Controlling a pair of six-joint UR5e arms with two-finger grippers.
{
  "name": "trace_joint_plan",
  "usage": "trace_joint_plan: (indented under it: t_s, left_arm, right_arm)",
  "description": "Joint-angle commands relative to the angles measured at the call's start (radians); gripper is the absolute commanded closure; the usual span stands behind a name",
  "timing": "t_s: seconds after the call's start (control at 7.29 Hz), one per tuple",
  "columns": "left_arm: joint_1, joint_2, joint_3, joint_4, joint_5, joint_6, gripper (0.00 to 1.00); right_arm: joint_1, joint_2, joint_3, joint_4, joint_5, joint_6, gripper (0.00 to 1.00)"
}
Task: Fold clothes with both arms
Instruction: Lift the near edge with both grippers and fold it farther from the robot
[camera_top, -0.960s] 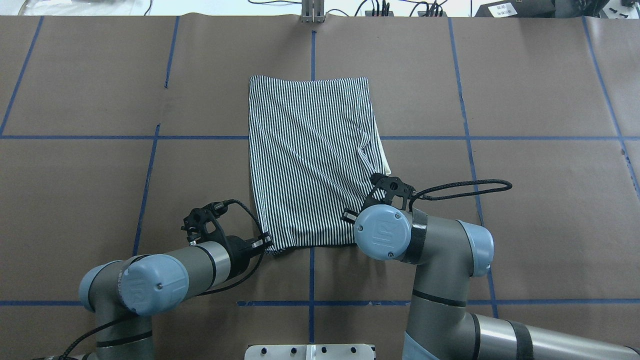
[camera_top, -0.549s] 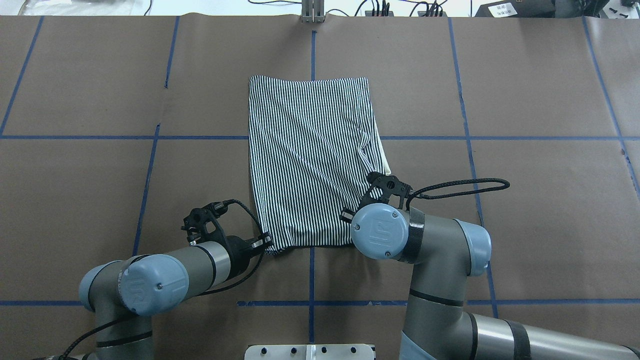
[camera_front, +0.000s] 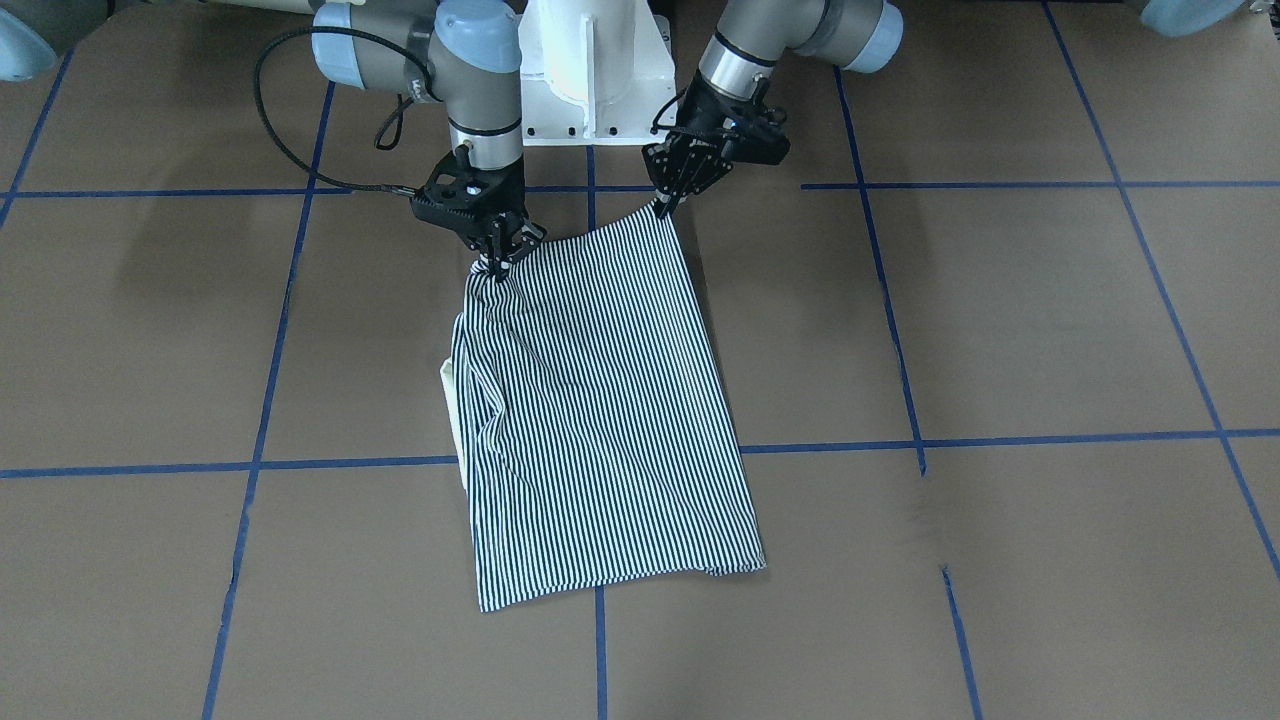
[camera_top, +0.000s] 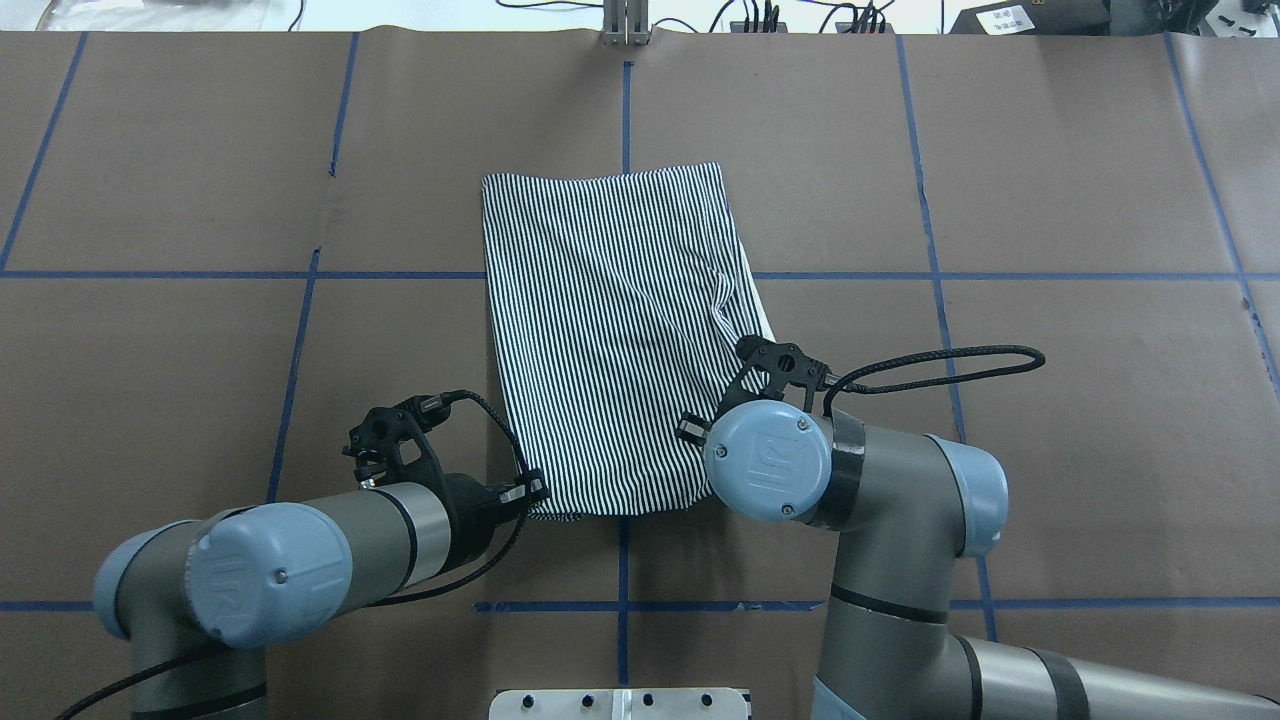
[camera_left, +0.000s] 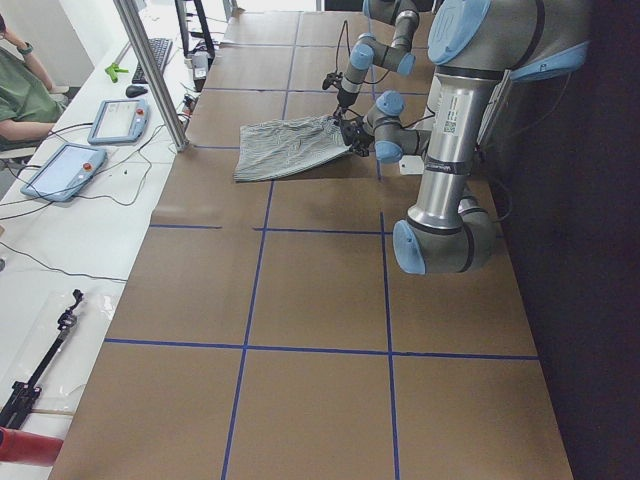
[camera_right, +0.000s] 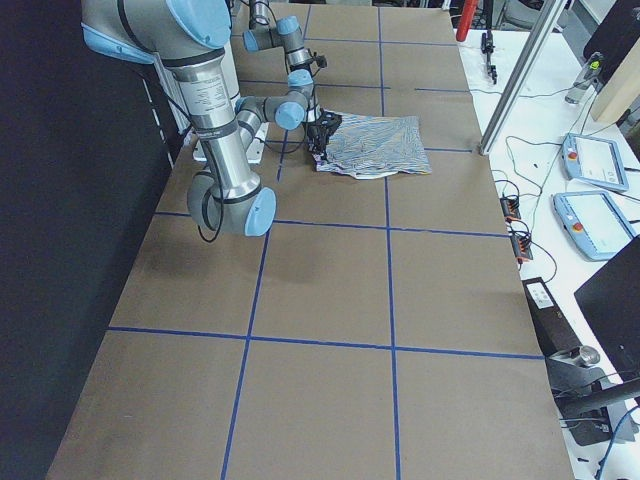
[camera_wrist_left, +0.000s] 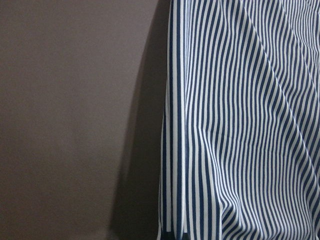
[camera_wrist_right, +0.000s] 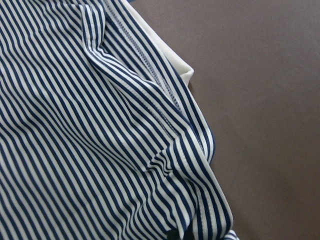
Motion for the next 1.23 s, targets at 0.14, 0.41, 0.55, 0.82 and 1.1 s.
trace_joint_plan:
  t_s: [0.14,0.41,0.55,0.82,1.1]
  left_arm:
    - [0.001,-0.005,-0.241,0.252,-0.061,0.000,1.00]
    - [0.005,-0.042,-0.291,0.398,-0.121,0.008,1.00]
    - [-0.001,-0.066,-0.260,0.399,-0.117,0.076,1.00]
    - [-0.086,-0.094,-0.162,0.391,-0.122,0.193,1.00]
    - [-0.165,-0.151,-0.062,0.384,-0.122,0.250,1.00]
  right_arm:
    - [-0.072,0.000,0.370,-0.341,0.004,0.007,1.00]
    - [-0.074,0.041,0.372,-0.367,0.011,0.004,1.00]
    - [-0.045,0.081,0.303,-0.361,0.010,-0.012,1.00]
    - [0.050,0.129,0.168,-0.302,0.014,-0.072,1.00]
    - [0.140,0.163,0.004,-0.179,0.063,-0.124,1.00]
